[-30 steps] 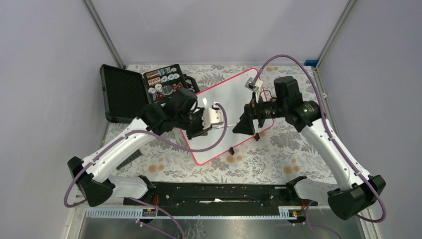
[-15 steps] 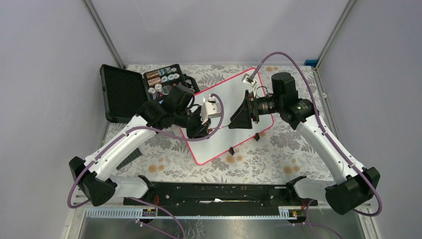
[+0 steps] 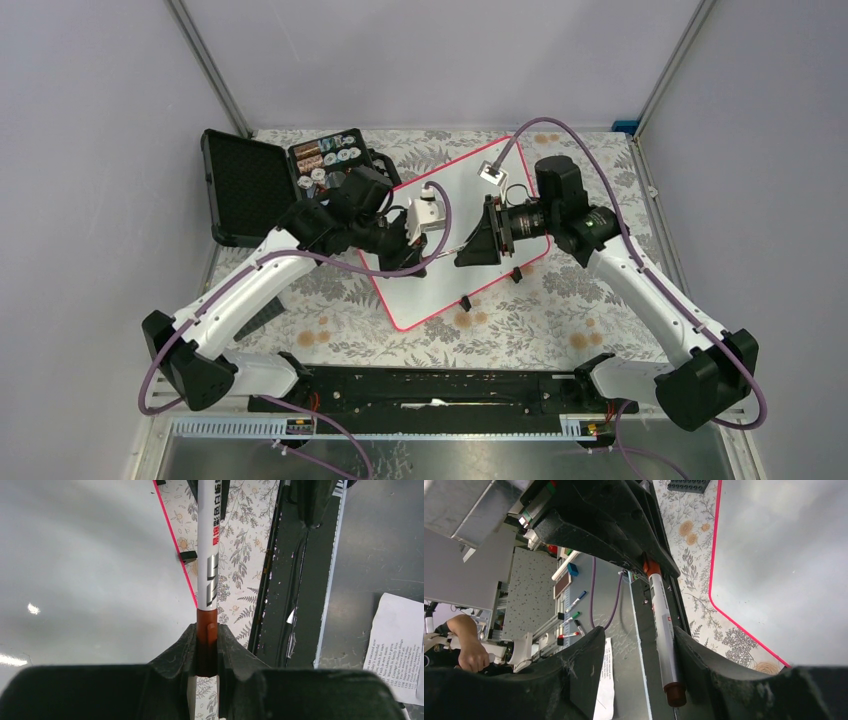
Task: Write a sentence on the whiteboard
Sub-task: Pass from the left arm to the right
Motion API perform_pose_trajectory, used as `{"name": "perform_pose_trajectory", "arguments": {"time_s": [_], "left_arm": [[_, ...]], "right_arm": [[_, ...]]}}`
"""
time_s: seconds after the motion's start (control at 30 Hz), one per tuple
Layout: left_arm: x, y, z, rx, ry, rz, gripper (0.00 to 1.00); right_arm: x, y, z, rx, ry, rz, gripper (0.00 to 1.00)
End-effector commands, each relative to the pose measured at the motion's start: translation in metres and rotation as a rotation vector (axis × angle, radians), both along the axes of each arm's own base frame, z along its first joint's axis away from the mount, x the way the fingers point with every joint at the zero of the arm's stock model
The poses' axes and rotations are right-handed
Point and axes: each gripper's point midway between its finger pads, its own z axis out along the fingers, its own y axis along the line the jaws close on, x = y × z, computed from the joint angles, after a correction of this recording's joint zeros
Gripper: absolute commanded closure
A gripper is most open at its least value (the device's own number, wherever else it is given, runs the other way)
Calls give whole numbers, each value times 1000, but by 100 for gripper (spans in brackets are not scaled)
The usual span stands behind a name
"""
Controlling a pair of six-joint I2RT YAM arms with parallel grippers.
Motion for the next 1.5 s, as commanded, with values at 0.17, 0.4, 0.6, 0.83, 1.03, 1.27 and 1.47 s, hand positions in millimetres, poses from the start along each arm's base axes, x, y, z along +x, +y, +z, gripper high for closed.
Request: {"name": "perform_pose_trajectory", "arguments": {"time_s": [0.17,0.4,0.6,0.83,1.03,1.27,1.47], "left_arm": [[1,-15,24,-87,-21,-59,100],[-3,-18,23,-82,-15,-94,100],[-6,-19,17,-60,-15,-110,100],[1,-22,21,-53,-32,-89,100],[1,-25,23,-53,-32,-96,100],[-6,-26,17,-32,-30,-127,100],[-5,-21,17,-4,-53,-128,100]], "right_arm": [[-6,4,7,45,-25,11,46],[-6,6,5,48,-7,13,38],[-7,6,5,54,2,20,42],[-10,7,3,63,16,27,51],[-10,7,0,59,17,29,65],[-11,7,2,61,10,29,48],[-11,7,4,62,5,32,50]]}}
